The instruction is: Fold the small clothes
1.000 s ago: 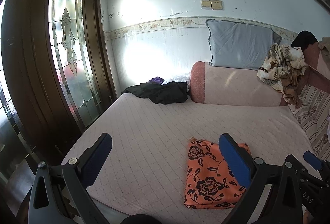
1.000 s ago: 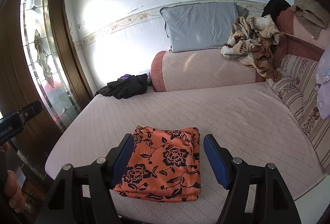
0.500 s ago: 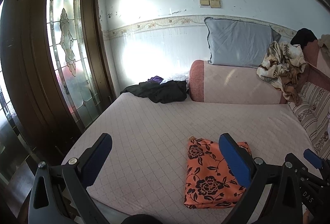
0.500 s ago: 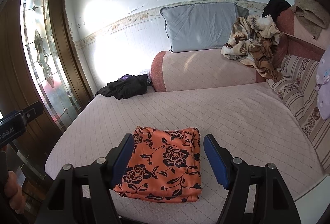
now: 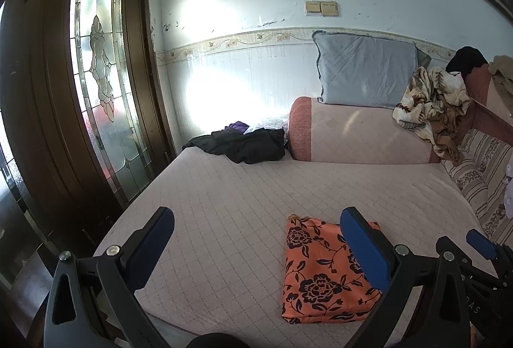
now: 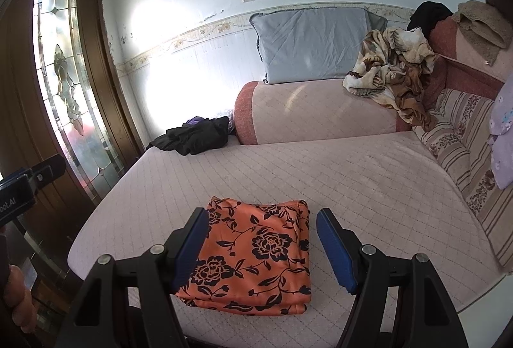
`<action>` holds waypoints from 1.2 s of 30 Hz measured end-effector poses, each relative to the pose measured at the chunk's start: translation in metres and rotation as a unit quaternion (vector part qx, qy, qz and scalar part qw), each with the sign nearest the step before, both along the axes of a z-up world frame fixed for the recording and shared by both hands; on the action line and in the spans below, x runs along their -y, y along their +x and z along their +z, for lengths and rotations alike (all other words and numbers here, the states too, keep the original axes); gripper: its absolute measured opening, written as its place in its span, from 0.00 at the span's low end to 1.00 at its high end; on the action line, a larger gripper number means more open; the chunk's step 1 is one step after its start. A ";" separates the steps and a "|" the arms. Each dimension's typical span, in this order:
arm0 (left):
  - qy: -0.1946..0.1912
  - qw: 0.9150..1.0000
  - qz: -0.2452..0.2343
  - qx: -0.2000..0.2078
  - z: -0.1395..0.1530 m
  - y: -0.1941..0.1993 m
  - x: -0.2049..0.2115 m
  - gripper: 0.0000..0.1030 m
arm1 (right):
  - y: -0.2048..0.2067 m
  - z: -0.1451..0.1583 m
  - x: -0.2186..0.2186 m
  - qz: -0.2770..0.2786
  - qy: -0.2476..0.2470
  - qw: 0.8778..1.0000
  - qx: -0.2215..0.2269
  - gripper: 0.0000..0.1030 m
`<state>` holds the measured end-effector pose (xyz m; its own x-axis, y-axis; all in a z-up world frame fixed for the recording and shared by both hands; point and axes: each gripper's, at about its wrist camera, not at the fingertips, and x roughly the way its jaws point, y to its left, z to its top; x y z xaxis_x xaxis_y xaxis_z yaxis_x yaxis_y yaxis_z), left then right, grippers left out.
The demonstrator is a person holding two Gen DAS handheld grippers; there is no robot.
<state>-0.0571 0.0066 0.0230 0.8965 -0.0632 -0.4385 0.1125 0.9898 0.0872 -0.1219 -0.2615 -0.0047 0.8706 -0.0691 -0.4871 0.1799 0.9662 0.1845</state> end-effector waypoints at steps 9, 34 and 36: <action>-0.004 1.000 -0.010 0.007 0.005 -0.009 -0.003 1.00 | -0.007 0.010 -0.006 -0.002 -0.009 1.000 0.011 0.71; -0.008 0.999 -0.035 0.000 -0.001 -0.005 0.000 1.00 | -0.004 0.006 -0.010 -0.007 -0.022 1.000 -0.001 0.71; -0.007 0.999 -0.037 -0.003 -0.003 -0.003 0.002 1.00 | -0.003 0.004 -0.010 -0.008 -0.022 1.000 -0.003 0.71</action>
